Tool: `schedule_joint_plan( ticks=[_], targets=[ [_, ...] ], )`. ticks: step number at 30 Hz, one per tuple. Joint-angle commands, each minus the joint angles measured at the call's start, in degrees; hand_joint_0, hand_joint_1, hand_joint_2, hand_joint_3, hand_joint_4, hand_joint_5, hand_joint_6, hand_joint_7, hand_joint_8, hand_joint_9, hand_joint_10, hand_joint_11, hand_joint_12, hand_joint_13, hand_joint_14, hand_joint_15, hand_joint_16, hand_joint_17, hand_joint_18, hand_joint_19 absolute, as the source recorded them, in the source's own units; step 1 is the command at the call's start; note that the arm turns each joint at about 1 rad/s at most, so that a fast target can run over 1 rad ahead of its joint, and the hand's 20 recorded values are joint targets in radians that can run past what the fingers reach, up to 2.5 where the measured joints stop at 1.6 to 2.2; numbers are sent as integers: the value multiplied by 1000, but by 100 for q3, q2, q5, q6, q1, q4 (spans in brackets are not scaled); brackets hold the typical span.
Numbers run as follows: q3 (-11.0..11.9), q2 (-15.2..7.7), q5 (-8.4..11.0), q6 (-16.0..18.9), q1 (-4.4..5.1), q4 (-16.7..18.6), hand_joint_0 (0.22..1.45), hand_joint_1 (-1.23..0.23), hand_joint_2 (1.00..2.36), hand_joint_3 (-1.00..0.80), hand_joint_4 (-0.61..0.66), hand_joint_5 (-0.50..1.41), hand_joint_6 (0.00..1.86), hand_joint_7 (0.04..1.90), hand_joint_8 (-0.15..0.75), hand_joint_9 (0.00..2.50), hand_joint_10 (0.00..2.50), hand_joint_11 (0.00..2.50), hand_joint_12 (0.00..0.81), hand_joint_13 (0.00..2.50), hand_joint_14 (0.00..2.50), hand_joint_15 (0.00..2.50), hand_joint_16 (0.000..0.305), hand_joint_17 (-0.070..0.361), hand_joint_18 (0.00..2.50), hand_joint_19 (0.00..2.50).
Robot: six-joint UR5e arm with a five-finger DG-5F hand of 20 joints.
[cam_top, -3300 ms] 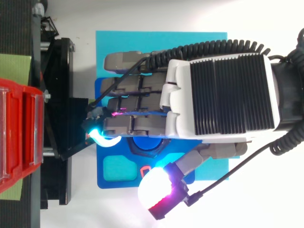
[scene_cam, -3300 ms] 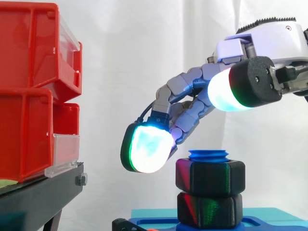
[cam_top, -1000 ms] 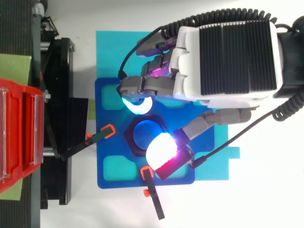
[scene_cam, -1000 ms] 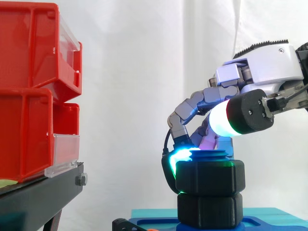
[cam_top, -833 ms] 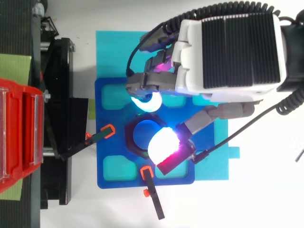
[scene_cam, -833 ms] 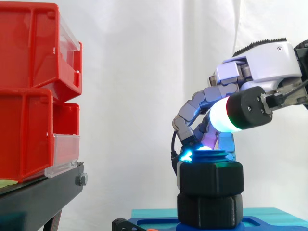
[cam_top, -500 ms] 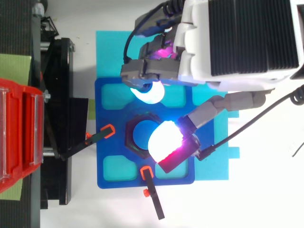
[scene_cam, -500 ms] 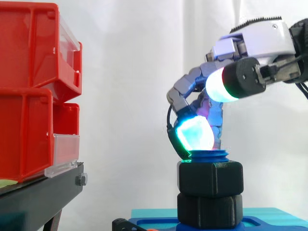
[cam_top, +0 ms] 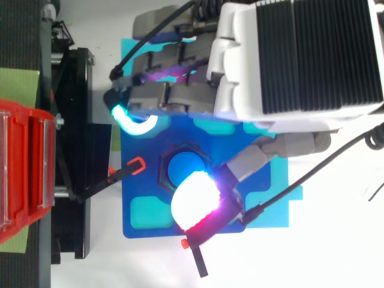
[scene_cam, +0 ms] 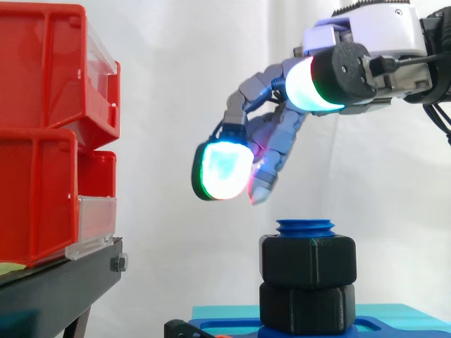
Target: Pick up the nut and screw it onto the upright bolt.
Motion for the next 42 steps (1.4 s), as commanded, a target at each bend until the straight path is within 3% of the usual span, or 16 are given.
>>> schedule_joint_plan(
  ticks=[1, 8, 16, 31, 42],
  targets=[
    [-52, -4, 17, 4, 44, 182, 508, -158, 1000, -500, 219, -102, 502, 671, 223, 883, 0, 0, 244, 565, 0, 0, 25, 57, 280, 0],
    [-394, -4, 78, 30, 158, 587, 506, -145, 1000, -500, 214, -105, 502, 668, 227, 843, 0, 0, 254, 550, 0, 0, 26, 58, 263, 0],
    [-535, -4, 140, 92, 246, 560, 505, -136, 1000, -500, 218, -105, 502, 676, 228, 820, 0, 0, 259, 552, 0, 0, 27, 60, 263, 0],
    [-570, -4, 148, 92, 255, 437, 506, -125, 1000, -500, 224, -85, 503, 763, 238, 812, 0, 0, 266, 557, 0, 0, 27, 61, 260, 0],
    [-676, -4, 192, 92, 246, 420, 510, -122, 1000, -500, 238, -41, 505, 1058, 253, 846, 0, 0, 269, 575, 0, 0, 28, 62, 276, 0]
  ],
)
